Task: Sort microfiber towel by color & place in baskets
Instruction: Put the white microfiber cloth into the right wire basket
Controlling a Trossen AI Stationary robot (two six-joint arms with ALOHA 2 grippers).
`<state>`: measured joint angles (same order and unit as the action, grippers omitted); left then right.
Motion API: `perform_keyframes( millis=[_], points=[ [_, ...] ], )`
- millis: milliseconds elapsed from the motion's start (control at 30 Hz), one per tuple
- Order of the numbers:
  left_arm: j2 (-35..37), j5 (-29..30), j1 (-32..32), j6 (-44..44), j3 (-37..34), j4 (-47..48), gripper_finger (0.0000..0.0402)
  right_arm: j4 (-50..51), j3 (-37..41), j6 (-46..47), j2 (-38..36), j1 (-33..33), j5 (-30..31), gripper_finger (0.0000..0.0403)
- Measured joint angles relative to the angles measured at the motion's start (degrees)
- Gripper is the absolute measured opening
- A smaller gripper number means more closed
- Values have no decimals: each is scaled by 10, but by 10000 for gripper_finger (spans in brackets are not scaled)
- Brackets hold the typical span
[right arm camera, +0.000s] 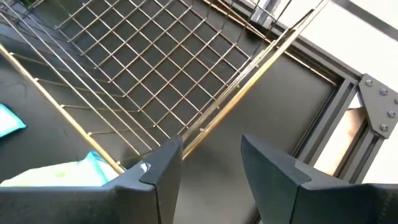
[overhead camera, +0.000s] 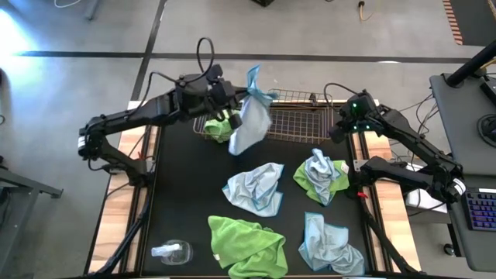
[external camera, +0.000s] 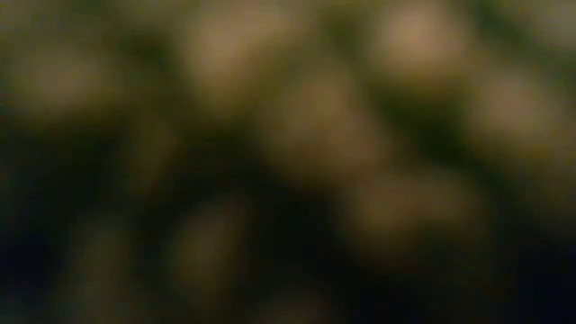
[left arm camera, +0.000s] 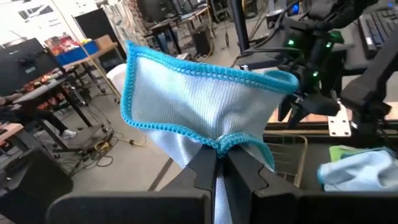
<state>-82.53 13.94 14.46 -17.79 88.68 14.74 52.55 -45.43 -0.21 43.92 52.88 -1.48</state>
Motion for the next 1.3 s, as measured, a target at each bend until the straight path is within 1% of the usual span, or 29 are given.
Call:
perform_keyframes(
  millis=[167,333,467,633,667,700,800,967,1067,1167,1300],
  points=[
    [-43,0,12,-2,55,-2,0,-35,0,2,0,0,0,160],
    [-110,0,15,-23,151,2,0,-83,0,2,0,0,-1,160],
    [-178,0,18,-37,269,50,0,-87,0,2,0,0,-2,160],
    [-285,0,25,-43,451,149,0,-87,0,9,0,0,-3,160],
    [-301,-1,27,-43,465,144,0,-87,0,9,0,0,-3,160],
    [-299,0,29,-50,444,103,0,-87,0,9,0,0,-3,160],
    [-287,-6,41,-70,389,25,0,-87,0,9,0,0,-4,160],
    [-283,-16,65,-56,377,13,0,-87,0,12,0,-1,-5,160],
    [-283,-57,76,-40,379,2,0,-87,0,13,0,-1,-5,160],
    [-283,-107,82,-15,380,-45,0,-87,0,13,0,-1,-5,160],
    [-283,-148,86,5,385,-69,0,-87,0,13,0,-1,-5,160]
  ],
)
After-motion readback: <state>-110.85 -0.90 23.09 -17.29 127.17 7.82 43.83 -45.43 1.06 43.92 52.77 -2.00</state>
